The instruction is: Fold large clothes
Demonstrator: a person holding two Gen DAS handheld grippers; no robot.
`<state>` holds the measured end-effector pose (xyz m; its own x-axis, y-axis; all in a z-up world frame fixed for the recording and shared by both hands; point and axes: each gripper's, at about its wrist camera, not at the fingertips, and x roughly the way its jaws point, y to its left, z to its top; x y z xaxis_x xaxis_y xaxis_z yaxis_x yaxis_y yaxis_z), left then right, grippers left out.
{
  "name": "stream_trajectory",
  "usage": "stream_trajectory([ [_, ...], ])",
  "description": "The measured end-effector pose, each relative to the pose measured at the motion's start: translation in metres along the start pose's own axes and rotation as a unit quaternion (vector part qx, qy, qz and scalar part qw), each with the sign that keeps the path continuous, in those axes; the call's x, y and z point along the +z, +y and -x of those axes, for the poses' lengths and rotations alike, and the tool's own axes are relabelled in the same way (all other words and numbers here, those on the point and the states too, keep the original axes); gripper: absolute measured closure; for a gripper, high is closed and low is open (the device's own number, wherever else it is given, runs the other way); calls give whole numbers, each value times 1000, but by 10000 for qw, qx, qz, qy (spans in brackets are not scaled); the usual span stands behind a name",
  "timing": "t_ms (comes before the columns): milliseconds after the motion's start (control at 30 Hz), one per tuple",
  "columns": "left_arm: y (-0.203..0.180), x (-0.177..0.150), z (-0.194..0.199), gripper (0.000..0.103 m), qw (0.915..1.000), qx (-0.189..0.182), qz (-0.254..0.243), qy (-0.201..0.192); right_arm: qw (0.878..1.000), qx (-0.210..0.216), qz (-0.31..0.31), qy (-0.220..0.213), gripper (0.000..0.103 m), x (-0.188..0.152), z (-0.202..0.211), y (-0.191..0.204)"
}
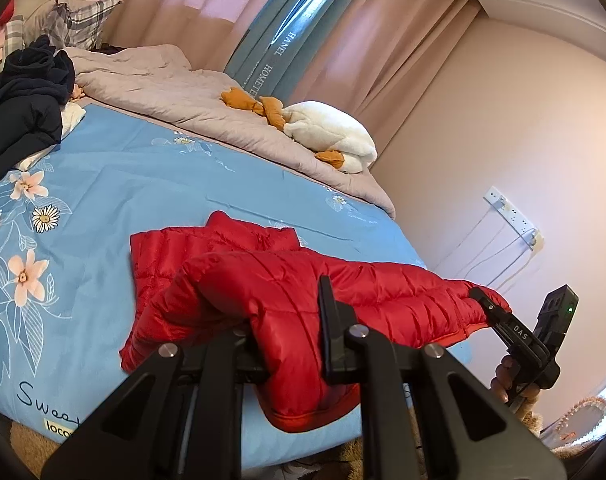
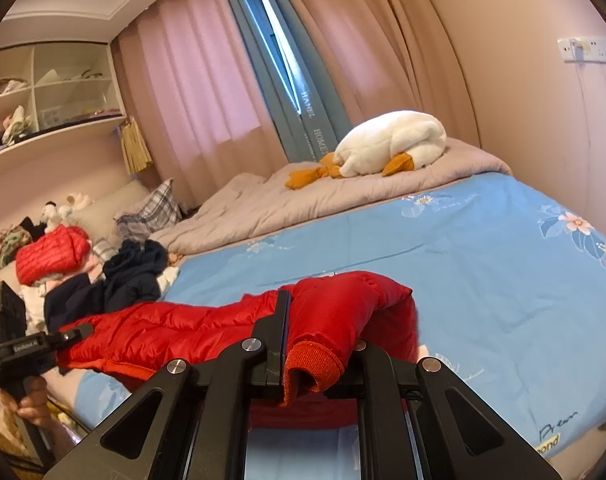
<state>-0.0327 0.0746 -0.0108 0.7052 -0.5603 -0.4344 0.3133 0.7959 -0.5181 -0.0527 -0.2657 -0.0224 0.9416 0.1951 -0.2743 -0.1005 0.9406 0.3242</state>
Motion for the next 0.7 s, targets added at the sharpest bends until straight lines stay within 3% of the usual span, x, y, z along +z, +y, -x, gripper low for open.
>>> stream_trajectory([
  [700, 24, 41, -50, 88, 9983, 392, 309, 310, 9984, -102, -89, 556, 91, 31, -66, -4],
])
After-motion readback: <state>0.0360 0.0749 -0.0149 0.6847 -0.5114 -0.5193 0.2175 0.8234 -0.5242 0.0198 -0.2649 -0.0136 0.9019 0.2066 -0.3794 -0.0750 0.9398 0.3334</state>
